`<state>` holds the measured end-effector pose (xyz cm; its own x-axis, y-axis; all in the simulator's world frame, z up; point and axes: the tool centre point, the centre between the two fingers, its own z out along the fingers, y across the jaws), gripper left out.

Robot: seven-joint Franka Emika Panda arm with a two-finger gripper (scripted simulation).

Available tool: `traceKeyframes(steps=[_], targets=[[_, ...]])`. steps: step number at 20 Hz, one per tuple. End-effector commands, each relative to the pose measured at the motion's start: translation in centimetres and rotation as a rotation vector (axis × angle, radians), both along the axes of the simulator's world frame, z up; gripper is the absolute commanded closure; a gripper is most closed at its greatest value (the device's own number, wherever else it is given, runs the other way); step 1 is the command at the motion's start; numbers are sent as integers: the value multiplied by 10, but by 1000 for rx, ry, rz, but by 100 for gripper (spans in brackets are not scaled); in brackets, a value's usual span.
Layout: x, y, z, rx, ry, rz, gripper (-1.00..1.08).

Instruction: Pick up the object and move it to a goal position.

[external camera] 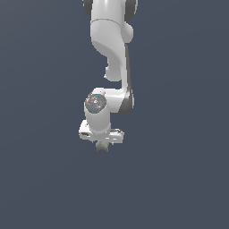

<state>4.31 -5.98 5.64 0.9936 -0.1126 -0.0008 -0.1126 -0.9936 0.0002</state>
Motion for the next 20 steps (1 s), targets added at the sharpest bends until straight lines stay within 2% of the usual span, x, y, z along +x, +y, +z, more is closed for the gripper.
traceKeyframes(steps=[1, 6, 7, 20], targets=[[0, 0, -11, 0, -1, -1, -92], [1, 0, -17, 0, -1, -1, -92], [1, 0, -17, 0, -1, -1, 108], [0, 1, -15, 0, -1, -1, 108]])
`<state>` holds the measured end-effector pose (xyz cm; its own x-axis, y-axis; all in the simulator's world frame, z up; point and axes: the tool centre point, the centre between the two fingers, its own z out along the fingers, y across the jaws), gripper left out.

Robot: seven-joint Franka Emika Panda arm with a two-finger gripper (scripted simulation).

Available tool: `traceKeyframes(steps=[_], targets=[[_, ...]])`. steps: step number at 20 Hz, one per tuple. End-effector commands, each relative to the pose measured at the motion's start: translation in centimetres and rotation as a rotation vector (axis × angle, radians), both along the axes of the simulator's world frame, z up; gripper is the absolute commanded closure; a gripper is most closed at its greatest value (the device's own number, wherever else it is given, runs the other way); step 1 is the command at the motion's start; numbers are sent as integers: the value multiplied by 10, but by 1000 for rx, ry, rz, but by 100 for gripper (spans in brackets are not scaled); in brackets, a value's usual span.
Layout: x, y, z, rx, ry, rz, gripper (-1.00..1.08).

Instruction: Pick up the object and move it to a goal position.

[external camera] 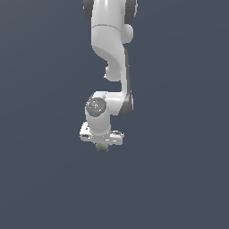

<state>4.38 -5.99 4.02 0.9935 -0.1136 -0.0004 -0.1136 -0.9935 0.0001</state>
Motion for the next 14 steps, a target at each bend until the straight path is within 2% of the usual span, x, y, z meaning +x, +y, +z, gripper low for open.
traceKeyframes(steps=[1, 8, 14], targets=[[-1, 2, 2, 0, 0, 0, 108], [-13, 14, 21, 0, 0, 0, 108], [-32, 35, 51, 0, 0, 0, 108]])
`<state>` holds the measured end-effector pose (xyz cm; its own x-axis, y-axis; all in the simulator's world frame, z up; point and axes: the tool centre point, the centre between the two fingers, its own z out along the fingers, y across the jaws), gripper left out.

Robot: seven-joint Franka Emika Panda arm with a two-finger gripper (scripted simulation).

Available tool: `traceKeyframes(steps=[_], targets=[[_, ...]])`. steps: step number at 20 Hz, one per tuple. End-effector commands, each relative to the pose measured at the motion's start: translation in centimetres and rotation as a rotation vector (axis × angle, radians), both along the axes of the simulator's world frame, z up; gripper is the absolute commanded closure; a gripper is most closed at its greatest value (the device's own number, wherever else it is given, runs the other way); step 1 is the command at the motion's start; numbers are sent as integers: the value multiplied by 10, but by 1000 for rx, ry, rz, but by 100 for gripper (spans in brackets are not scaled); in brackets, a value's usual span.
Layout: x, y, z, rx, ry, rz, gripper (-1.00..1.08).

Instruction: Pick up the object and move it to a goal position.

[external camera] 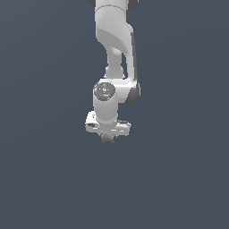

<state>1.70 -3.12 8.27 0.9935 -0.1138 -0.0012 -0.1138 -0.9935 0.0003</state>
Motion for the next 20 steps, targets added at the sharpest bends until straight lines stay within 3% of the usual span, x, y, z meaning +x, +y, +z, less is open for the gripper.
traceKeyframes(steps=[1, 20], targets=[[-9, 11, 16, 0, -1, 1, 108], [-100, 112, 168, -2, -2, 1, 108]])
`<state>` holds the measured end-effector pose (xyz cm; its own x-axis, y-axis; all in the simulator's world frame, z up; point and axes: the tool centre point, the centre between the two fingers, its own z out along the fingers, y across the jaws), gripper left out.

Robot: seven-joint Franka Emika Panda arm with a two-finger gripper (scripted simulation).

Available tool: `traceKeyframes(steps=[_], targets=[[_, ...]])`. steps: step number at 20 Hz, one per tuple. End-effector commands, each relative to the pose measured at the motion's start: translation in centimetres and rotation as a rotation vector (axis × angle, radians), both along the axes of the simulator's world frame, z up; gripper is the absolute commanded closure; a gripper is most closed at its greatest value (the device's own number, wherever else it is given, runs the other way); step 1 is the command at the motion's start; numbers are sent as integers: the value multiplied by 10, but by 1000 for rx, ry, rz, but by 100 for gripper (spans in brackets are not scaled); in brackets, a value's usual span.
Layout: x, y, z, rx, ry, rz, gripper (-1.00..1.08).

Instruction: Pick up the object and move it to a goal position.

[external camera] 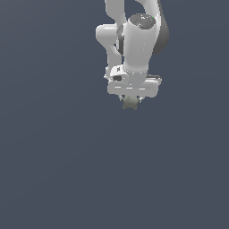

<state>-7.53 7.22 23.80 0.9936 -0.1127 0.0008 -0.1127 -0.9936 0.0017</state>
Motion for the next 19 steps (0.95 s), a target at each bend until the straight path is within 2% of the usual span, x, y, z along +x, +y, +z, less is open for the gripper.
traceKeyframes(steps=[1, 10, 19], targets=[[-12, 13, 20, -1, 0, 0, 108], [-41, 49, 74, 0, 0, 0, 108], [-46, 60, 89, 1, 1, 0, 108]])
